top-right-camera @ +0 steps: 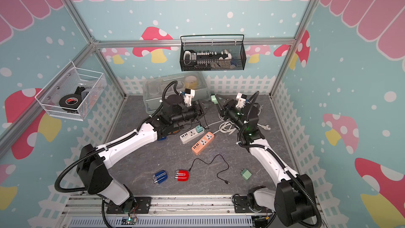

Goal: Charge the electric shaver
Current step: Insert the charging cable into the plug, then insert the plug into the socket.

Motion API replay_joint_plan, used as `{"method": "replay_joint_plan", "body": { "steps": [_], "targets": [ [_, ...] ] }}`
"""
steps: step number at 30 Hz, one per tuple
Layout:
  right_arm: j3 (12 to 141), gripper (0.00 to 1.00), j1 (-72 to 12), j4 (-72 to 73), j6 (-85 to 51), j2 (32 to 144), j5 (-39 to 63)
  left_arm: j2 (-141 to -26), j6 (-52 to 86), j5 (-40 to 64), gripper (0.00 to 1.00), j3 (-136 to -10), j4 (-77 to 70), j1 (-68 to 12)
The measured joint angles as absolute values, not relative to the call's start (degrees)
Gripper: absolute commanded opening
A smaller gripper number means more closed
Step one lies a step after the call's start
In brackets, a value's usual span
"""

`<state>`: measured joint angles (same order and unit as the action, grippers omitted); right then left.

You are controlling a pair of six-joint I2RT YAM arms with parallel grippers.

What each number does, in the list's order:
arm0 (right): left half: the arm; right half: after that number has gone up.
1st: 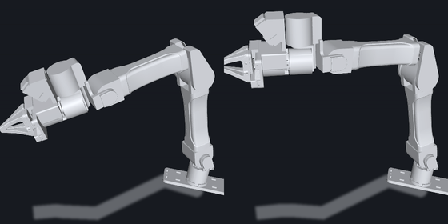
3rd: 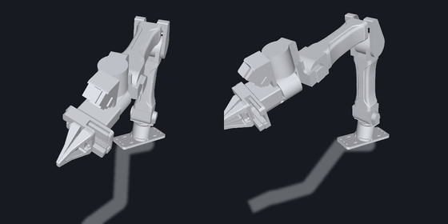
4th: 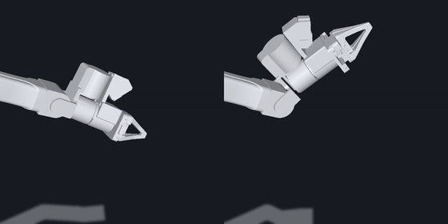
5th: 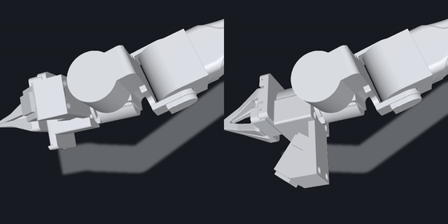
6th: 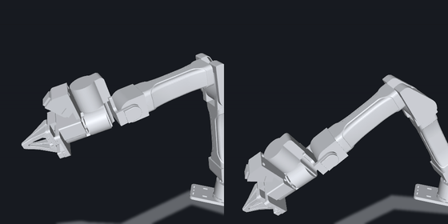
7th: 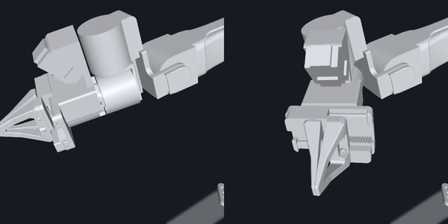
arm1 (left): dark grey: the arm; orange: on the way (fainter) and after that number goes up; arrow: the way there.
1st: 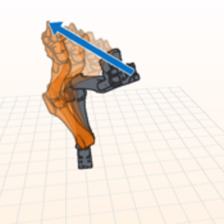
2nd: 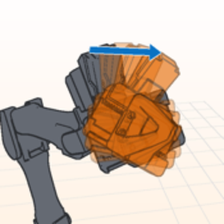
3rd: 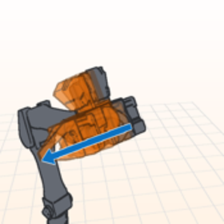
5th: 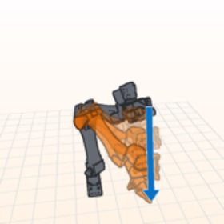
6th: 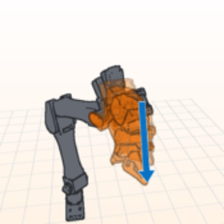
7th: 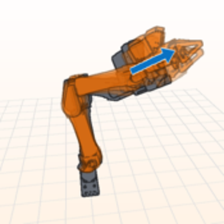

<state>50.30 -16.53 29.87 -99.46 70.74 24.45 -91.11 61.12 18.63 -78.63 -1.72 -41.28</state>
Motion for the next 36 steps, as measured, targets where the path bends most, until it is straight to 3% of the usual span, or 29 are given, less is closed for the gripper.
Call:
{"method": "replay_joint_plan", "body": {
  "steps": [2,8,13,20,31,36],
  "targets": [
    [51.13,0.0,-16.56,27.24,-99.98,70.74,24.34,-88.51,59.75,18.35,0.8,-77.49,-0.19,-41.19],
    [50.78,0.0,-16.62,27.33,-105.19,71.07,22.22,-83.46,63.37,17.85,0.81,-74.17,1.78,-38.52],
    [50.65,0.0,-17.41,29.95,-109.36,74.0,20.91,-86.98,73.23,19.03,0.76,-75.11,2.15,-36.67],
    [50.65,0.0,-18.22,28.27,-110.76,74.98,20.71,-92.31,85.47,20.58,0.78,-76.97,6.5,-37.28],
    [49.06,0.0,-18.76,27.97,-111.07,74.56,20.91,-95.07,91.31,20.45,0.78,-82.26,5.61,-37.74],
    [47.7,0.0,-18.76,27.55,-111.09,74.5,21.1,-96.14,92.05,20.75,0.72,-82.59,4.78,-37.74]
  ]
}}
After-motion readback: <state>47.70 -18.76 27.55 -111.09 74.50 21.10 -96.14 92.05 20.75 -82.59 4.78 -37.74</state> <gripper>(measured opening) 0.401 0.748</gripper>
